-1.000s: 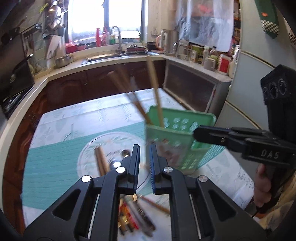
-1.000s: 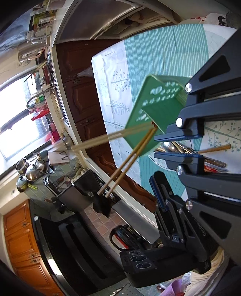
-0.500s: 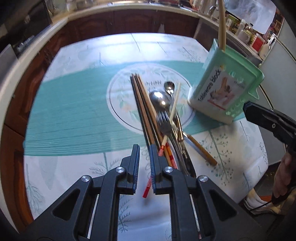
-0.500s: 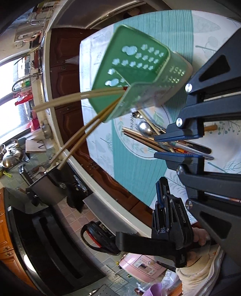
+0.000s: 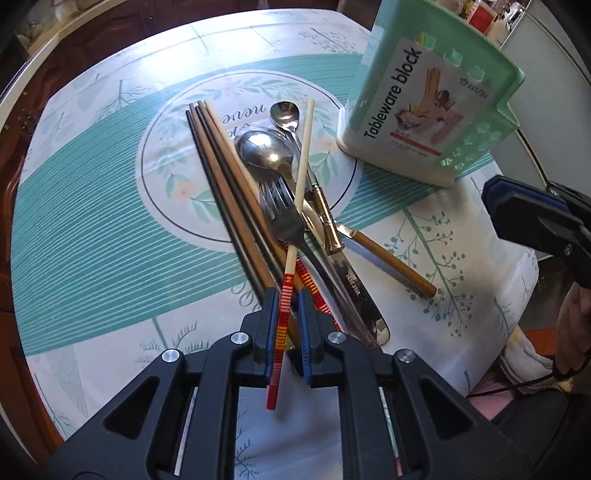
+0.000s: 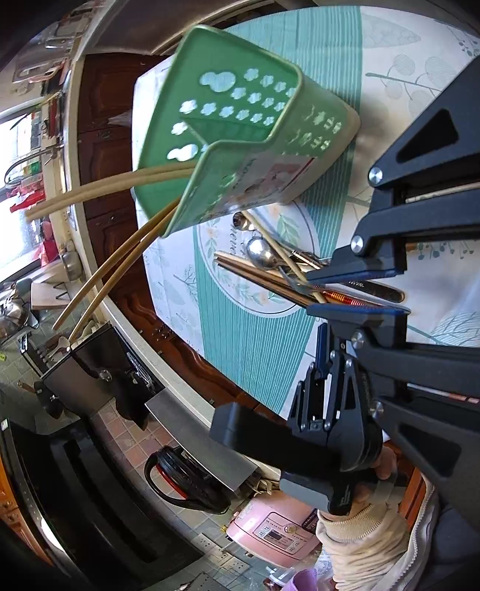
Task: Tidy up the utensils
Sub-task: 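Lower the left gripper onto the pile and grasp a red-tipped chopstick, then drag the red-tipped chopstick away from the pile with the left gripper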
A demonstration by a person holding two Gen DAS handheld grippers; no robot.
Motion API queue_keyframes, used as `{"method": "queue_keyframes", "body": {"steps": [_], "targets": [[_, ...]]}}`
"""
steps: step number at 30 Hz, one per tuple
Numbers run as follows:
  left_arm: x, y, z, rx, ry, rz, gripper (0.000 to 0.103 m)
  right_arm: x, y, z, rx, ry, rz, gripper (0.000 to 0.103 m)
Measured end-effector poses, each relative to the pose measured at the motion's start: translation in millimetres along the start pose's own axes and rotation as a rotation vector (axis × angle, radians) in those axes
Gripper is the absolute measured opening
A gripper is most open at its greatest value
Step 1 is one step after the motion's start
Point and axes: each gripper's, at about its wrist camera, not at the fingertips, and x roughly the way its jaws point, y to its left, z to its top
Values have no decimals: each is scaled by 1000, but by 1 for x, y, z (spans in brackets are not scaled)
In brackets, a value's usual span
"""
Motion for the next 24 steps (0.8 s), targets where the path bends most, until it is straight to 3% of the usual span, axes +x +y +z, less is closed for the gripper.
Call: {"method": "queue_keyframes", "body": {"steps": [6, 13, 24], "targets": [[10, -8, 20, 41, 30, 6, 8, 4, -18, -4, 54, 13, 14, 11], [13, -12, 39, 8, 66, 14, 4, 5, -33, -8, 93, 11, 26, 11], [-36, -50, 22, 96, -15, 48, 3, 2, -34, -12, 94, -1, 37, 11]]}}
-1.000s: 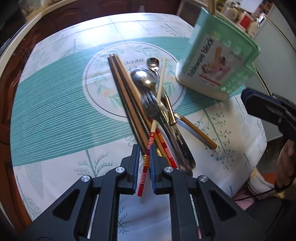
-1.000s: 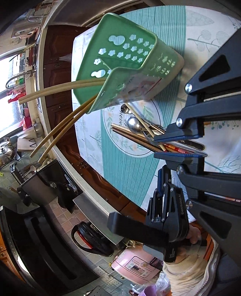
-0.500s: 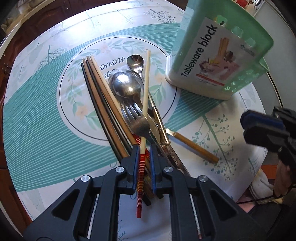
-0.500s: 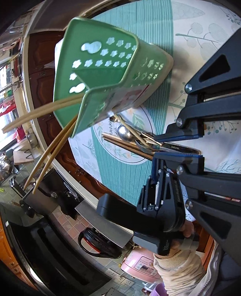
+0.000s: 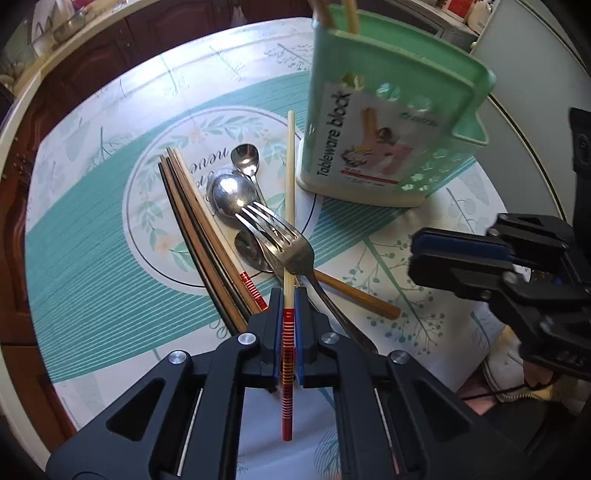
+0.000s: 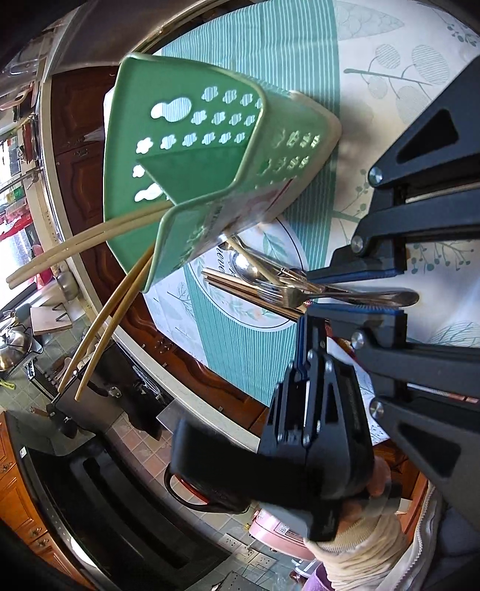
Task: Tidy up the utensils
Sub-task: 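Drag the red-tipped chopstick away from the pile with the left gripper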
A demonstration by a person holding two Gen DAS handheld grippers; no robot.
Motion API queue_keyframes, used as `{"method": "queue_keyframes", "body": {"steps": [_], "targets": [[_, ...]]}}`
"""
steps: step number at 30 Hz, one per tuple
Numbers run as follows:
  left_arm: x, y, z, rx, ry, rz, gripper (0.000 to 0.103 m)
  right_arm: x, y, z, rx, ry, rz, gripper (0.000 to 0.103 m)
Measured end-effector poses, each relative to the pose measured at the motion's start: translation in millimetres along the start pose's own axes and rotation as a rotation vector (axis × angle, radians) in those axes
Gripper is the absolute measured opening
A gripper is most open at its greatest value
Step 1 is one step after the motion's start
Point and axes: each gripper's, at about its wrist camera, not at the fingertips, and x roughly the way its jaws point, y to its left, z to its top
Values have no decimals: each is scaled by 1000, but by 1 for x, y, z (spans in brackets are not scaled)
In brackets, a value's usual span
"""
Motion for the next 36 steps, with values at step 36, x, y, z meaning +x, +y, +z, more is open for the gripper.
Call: {"method": "queue_keyframes", "body": {"steps": [36], "targets": [[26, 153, -82, -462, 94, 22, 4, 106, 72, 25, -130, 297, -98, 23]]}}
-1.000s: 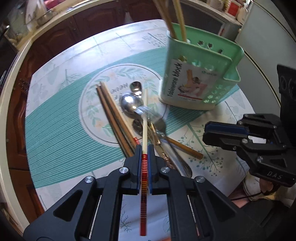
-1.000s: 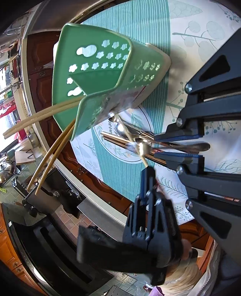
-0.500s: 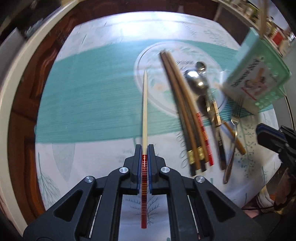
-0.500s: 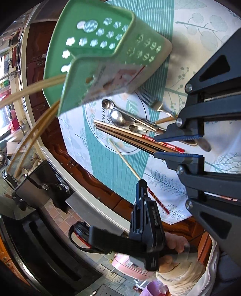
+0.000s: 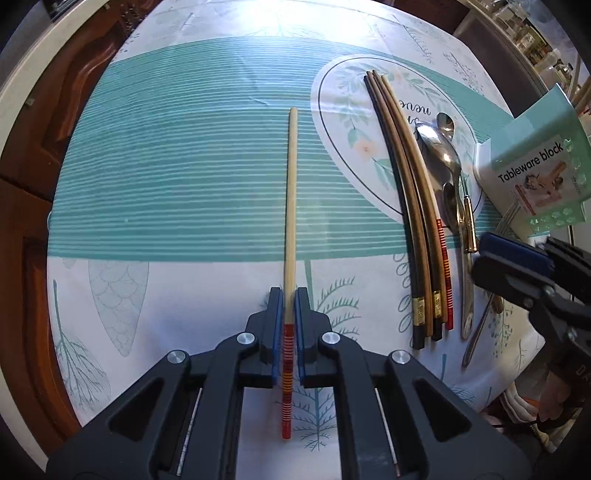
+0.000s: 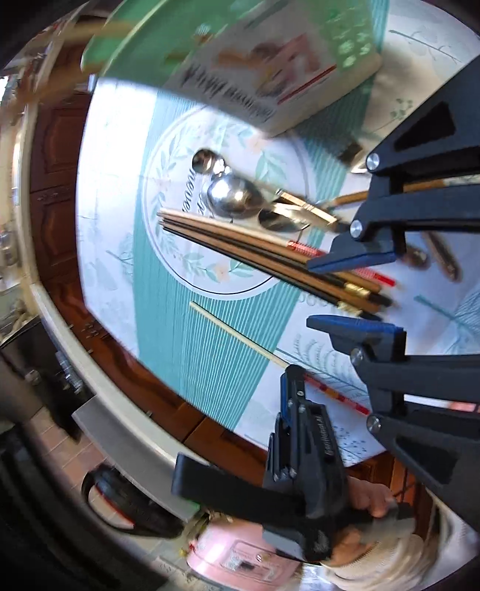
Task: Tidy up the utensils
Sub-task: 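Drag the red-tipped chopstick away from the pile with the left gripper, then grasp a black chopstick with the right gripper while the left gripper holds its chopstick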
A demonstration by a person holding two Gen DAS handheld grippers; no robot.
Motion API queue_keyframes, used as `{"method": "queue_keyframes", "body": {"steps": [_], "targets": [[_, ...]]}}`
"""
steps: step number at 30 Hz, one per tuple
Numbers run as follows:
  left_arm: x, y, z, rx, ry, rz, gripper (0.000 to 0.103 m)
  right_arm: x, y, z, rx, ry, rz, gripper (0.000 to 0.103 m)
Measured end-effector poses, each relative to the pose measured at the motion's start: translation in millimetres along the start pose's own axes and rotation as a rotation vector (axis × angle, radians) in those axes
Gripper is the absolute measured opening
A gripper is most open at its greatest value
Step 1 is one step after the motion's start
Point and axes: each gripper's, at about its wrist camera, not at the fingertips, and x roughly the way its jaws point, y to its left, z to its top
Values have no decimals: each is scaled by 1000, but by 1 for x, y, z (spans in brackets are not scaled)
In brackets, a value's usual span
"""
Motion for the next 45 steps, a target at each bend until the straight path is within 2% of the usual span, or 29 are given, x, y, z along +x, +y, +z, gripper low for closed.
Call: {"method": "queue_keyframes", "body": {"steps": [4, 8, 13, 16, 23, 31, 35, 38, 41, 43, 45], "targets": [[5, -1, 18, 47, 61, 0, 4, 27, 0, 35, 108, 120, 15, 23], [10, -2, 27, 83, 104, -6, 4, 47, -4, 54, 213, 205, 25, 23], [9, -5, 35, 131, 111, 2, 4, 71, -13, 61, 316, 289, -5, 23], [10, -9, 41, 144, 111, 7, 4, 79, -15, 62, 347, 305, -32, 22], [10, -10, 51, 146, 134, 27, 5, 91, -4, 76, 319, 330, -189, 20], [9, -9, 56, 142, 179, 80, 5, 114, 30, 91, 97, 410, -387, 20], [14, -15, 62, 126, 226, 89, 5, 119, 30, 95, 106, 436, -396, 15], [14, -20, 65, 149, 255, 104, 5, 120, 29, 97, 96, 441, -400, 9], [21, -36, 67, 173, 272, 122, 5, 119, 26, 96, 103, 431, -387, 7], [21, -36, 67, 180, 282, 120, 5, 116, 24, 95, 105, 421, -372, 7], [21, -32, 72, 182, 275, 123, 4, 113, 18, 94, 141, 416, -308, 6]]}}
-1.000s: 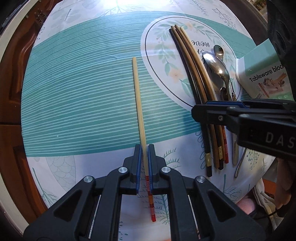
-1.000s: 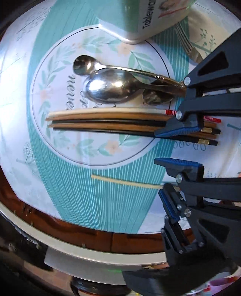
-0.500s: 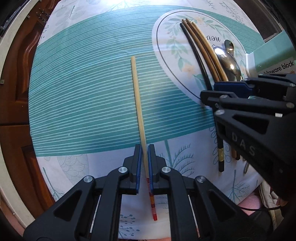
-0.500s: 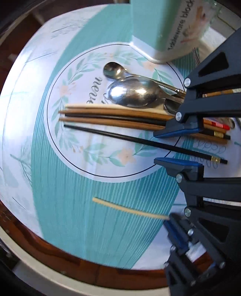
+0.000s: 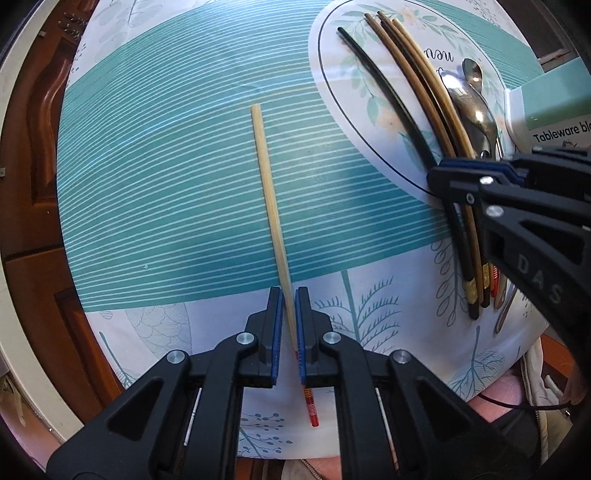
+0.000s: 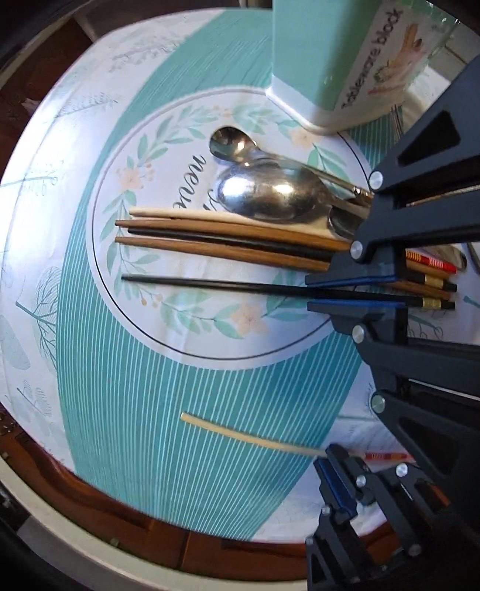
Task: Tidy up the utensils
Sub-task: 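Grasp a black chopstick with the right gripper while the left gripper holds its chopstick, then lift both chopsticks and drop them into the green holder with both grippers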
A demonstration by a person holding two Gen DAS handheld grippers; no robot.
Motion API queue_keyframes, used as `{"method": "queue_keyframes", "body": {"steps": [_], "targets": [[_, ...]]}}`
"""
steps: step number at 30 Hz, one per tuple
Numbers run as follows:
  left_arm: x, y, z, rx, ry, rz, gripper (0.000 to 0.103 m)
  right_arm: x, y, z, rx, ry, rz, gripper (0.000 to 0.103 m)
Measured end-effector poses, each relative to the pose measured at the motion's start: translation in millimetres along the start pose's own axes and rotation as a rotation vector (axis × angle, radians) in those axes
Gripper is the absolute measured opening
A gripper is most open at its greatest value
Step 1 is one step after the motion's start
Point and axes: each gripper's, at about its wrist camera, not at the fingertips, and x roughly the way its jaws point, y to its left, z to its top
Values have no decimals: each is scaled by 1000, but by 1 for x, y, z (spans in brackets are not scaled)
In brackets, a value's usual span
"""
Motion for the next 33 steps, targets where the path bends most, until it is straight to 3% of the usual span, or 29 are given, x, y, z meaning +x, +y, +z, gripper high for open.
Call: {"method": "queue_keyframes", "body": {"steps": [2, 4, 7, 10, 16, 22, 25, 33], "targets": [[3, -4, -10, 7, -31, 17, 3, -2, -13, -5, 22, 9, 79, 5], [0, -11, -19, -3, -75, -14, 3, -2, -18, -11, 28, 3, 136, 5], [-7, -20, -35, -3, -151, -27, 3, -10, -29, -32, 8, -50, 210, 5], [-21, -31, -54, -15, -262, -44, 3, -22, -34, -57, -15, -139, 320, 5], [-64, -48, -99, -35, -544, -105, 3, -65, -49, -114, -63, -395, 437, 5], [-119, -70, -150, 19, -838, -138, 3, -109, -75, -176, -96, -654, 446, 5], [-148, -85, -168, 52, -949, -135, 3, -124, -83, -197, -84, -754, 429, 6], [-251, -160, -158, 191, -1165, -221, 3, -195, -125, -225, -55, -1055, 327, 6]]}}
